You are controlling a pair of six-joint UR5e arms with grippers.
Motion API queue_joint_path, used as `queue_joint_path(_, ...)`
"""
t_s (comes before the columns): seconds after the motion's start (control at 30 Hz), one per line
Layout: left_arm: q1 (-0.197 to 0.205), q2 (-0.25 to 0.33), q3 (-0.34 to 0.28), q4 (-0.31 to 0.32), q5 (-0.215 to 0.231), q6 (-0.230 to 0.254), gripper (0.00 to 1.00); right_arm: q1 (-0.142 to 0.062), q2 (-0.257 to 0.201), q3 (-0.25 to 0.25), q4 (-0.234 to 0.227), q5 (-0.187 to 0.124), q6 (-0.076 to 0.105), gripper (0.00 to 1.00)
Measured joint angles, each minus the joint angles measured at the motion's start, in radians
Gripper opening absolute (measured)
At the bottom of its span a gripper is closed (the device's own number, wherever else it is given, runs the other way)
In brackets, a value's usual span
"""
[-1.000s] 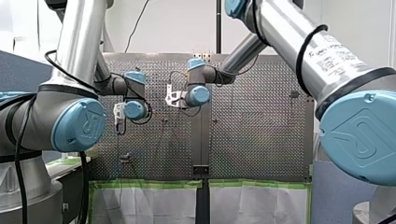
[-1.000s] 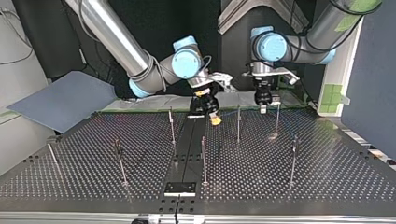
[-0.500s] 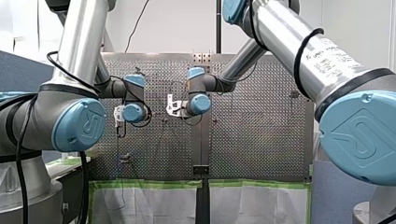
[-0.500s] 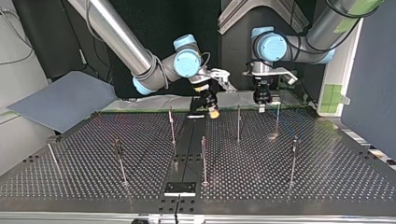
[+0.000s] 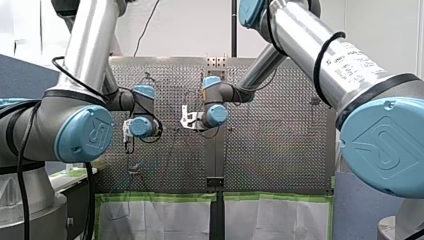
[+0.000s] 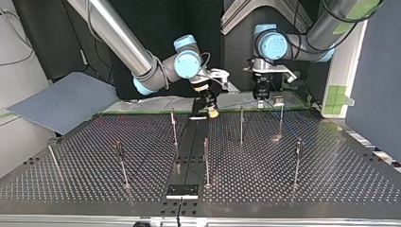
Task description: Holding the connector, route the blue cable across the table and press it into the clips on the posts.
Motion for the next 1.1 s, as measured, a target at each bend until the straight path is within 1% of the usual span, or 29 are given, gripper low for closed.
queue_joint_path(0.17, -0.003, -0.045, 0.006, 0.027, 0.003, -0.001, 0.00, -0.007, 0.008, 0.005, -0.004, -0.003, -0.002, 0.00)
queue_joint_path(0.37, 0.006, -0.058, 0.030, 0.027, 0.004, -0.002, 0.00, -0.014, 0.018, 0.005, -0.006, -0.005, -0.001, 0.00)
queue_joint_path(0.67, 0.021, -0.059, 0.065, 0.013, 0.006, 0.000, 0.00, -0.051, 0.022, 0.005, -0.009, -0.007, 0.007, 0.00)
queue_joint_path(0.8, 0.028, -0.064, 0.080, 0.009, 0.020, -0.001, 0.00, -0.067, 0.022, 0.005, -0.010, -0.016, 0.008, 0.00)
queue_joint_path(0.93, 0.034, -0.091, 0.109, -0.004, 0.034, 0.000, 0.00, -0.077, 0.022, 0.005, -0.011, -0.026, 0.008, 0.00)
queue_joint_path(1.1, 0.042, -0.140, 0.162, 0.006, 0.036, -0.005, 0.00, -0.086, 0.022, 0.005, -0.014, -0.031, 0.006, 0.00)
